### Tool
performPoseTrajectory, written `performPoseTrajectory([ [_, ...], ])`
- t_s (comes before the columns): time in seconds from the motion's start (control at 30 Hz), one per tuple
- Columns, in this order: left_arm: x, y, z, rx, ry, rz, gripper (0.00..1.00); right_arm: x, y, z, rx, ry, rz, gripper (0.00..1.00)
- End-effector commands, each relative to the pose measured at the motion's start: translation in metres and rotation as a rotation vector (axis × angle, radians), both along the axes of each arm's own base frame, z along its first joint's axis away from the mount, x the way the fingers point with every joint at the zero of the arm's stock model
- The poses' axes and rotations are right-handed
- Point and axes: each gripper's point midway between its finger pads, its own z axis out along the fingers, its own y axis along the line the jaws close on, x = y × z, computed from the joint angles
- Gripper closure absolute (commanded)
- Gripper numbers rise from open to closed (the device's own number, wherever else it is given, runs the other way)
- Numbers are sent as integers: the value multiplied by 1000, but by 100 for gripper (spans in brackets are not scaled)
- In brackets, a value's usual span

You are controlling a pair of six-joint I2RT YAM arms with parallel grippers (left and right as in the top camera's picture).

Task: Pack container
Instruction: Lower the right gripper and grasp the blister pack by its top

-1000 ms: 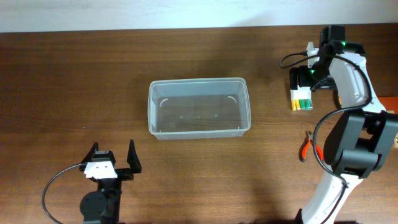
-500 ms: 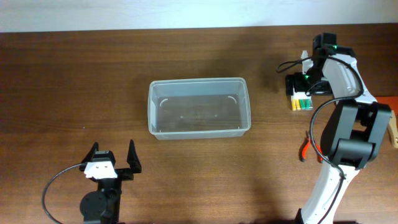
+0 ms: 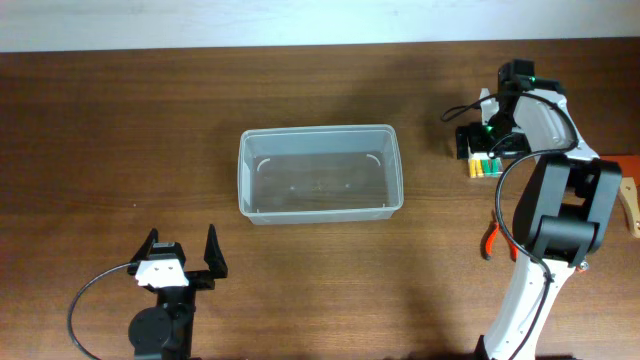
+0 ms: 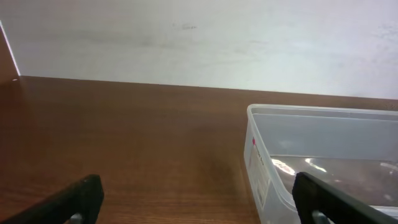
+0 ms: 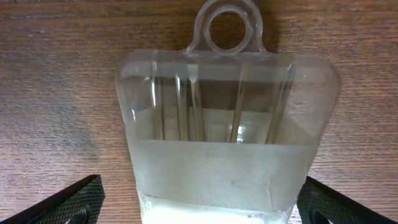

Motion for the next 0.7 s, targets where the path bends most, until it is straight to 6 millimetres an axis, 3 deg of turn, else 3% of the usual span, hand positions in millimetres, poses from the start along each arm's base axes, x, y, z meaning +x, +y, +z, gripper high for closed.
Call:
performPoseTrajectory([
  [0.0,0,-1,-1,-2,2,-5,1,5,0,-1,-14,-3,9,1],
  [0.4,0,-1,-1,-2,2,-5,1,2,-14,-2,-95,14,29,1],
  [0.67,0,-1,-1,-2,2,-5,1,2,-12,-3,-83,14,29,1],
])
